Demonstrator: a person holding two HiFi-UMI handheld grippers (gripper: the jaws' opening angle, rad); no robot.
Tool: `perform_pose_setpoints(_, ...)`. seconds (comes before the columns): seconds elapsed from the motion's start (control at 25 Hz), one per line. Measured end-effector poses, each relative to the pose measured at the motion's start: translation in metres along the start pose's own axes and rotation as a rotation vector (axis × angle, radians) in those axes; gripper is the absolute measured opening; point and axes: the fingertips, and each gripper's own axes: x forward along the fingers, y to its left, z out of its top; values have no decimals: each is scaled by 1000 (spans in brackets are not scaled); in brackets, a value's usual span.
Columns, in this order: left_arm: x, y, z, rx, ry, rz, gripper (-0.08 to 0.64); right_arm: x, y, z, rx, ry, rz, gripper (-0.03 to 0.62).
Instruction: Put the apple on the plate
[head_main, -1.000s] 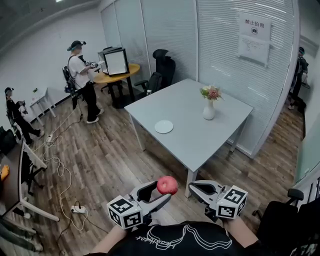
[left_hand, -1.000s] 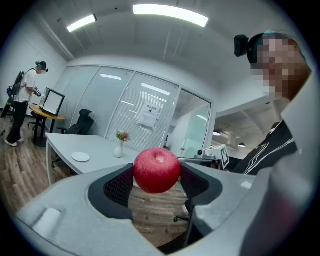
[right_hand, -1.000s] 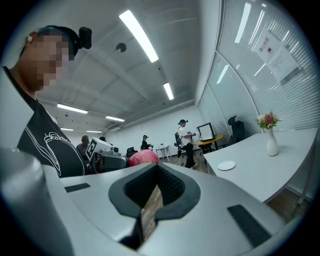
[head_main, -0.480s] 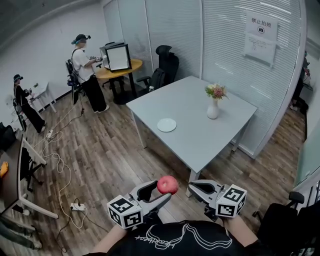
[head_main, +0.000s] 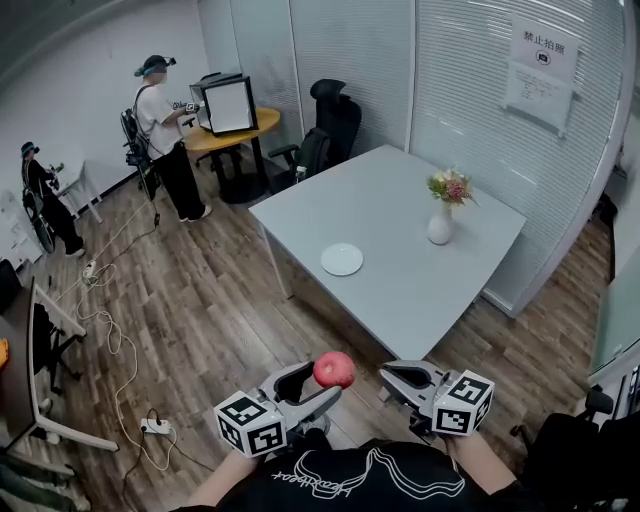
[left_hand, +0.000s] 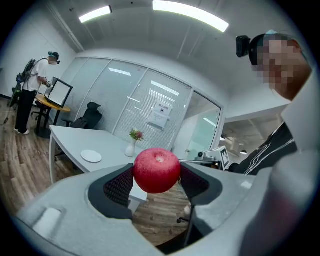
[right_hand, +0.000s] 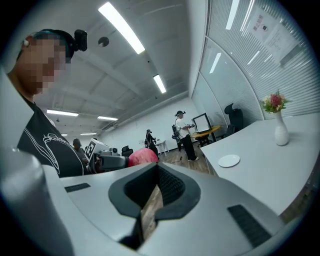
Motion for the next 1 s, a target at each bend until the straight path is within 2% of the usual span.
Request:
perform_pose_setpoints(0.32, 26, 104, 55, 21, 32, -60, 302, 86, -61, 34, 30, -5, -80, 9)
perform_pose_setpoints(0.64, 27, 202, 103, 69, 31, -90, 302, 178, -100, 66, 7, -17, -128, 9)
perform_pose_setpoints(0.84, 28, 243, 115, 78, 38, -108, 302, 213, -114, 69, 5, -32, -144, 9)
perform_pose_setpoints(1.0, 40, 260, 116, 65, 45, -120, 302, 221, -129, 65, 26, -15, -172, 9)
